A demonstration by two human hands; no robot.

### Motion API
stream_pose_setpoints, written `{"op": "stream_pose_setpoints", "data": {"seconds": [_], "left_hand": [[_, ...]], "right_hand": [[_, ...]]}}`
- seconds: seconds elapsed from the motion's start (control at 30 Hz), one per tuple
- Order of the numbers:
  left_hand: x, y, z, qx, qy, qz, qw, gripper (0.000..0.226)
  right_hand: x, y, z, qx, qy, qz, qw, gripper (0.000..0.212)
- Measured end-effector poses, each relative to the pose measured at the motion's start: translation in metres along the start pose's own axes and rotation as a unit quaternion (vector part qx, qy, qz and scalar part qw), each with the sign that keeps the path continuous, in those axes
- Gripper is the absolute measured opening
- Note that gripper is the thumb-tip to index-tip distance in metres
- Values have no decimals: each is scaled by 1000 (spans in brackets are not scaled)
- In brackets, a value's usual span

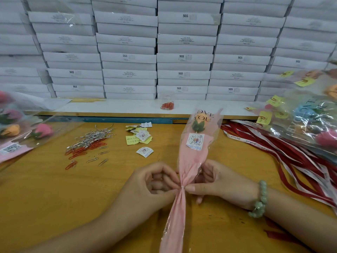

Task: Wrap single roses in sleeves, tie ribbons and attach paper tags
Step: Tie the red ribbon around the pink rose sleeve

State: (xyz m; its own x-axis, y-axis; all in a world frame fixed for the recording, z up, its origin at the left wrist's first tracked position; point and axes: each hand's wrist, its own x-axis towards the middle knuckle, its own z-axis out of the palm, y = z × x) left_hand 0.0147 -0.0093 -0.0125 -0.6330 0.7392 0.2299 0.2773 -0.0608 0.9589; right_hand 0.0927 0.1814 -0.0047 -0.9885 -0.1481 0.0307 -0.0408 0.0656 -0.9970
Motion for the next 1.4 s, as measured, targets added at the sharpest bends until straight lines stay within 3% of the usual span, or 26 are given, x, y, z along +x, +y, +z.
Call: {"op": "stream_pose_setpoints", "data": {"seconds": [0.1, 0.27, 0.43, 0.7, 1.0, 1.23, 1.4], "left_hand": [[0, 3, 0, -33, 5, -16, 999, 6], [1, 3, 0, -15, 6, -60, 998, 34], [3, -1, -1, -38, -19, -83, 996, 19], [4, 0, -1, -76, -26, -89, 993, 20], [4, -3, -3, -92, -7, -91, 992, 33], [7, -8, -3, -119, 28, -91, 988, 44], [7, -9, -3, -122, 27, -82, 989, 45]], "right_hand": [[1, 0, 1, -3, -10, -7, 1000, 31], [1, 0, 4, -19, -14, -10, 1000, 27], [0, 1, 4, -26, -17, -6, 999, 22], [-1, -1, 0, -33, -39, 7, 999, 26], [1, 1, 6, -89, 48, 13, 995, 29], [-4, 1, 10, -196, 103, -53, 974, 6], [-7, 0, 11, -272, 117, -103, 949, 3]]}}
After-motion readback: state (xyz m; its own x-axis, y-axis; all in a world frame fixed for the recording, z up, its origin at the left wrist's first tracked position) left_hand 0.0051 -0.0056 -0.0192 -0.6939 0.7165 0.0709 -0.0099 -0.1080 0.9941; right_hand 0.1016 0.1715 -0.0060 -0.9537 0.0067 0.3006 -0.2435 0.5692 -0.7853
